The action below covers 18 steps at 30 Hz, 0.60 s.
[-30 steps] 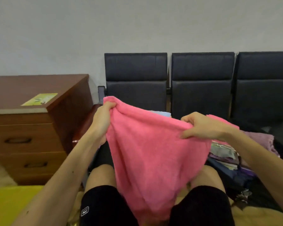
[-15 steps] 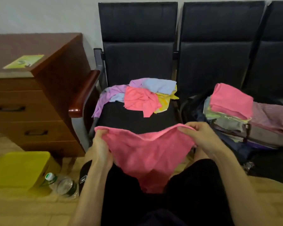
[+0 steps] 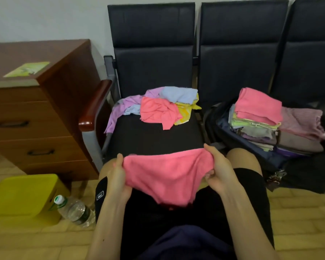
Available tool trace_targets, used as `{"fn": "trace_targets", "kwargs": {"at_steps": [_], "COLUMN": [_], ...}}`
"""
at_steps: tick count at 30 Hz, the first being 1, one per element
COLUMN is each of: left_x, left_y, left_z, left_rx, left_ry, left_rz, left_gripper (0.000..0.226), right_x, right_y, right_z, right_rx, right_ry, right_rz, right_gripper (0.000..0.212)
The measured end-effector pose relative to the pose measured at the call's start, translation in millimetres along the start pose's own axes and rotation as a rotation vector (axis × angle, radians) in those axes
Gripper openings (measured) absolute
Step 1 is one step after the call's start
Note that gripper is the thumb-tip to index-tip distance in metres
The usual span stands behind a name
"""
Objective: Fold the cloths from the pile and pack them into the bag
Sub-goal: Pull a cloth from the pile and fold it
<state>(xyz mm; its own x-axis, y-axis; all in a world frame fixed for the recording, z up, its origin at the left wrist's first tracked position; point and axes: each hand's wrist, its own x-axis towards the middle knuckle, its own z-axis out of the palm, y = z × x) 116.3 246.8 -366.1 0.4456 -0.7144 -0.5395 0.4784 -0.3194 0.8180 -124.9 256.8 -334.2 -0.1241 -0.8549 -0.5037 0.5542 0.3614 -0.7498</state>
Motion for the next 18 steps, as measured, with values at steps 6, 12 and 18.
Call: {"fn": "trace_targets", "kwargs": {"at_steps": [6, 12, 18], "left_x": [-39, -71, -79], "left_y": [-5, -17, -24], "left_z": [18, 36, 40], "left_rx": [0.116, 0.166, 0.250], "left_ry": [-0.141, -0.429, -0.564], "left_rz": [0.071, 0.285, 0.435], "left_gripper": [0.034, 0.045, 0.047], "right_x": [-5, -25, -25], "right_y": [22, 31, 36], "right_z": [16, 39, 36], "right_rx": [-0.360, -0.480, -0.461], "right_ry": [-0.106, -0.289, -0.280], "right_rz": [-0.103, -0.236, -0.211], "right_gripper": [0.039, 0.052, 0.047]}}
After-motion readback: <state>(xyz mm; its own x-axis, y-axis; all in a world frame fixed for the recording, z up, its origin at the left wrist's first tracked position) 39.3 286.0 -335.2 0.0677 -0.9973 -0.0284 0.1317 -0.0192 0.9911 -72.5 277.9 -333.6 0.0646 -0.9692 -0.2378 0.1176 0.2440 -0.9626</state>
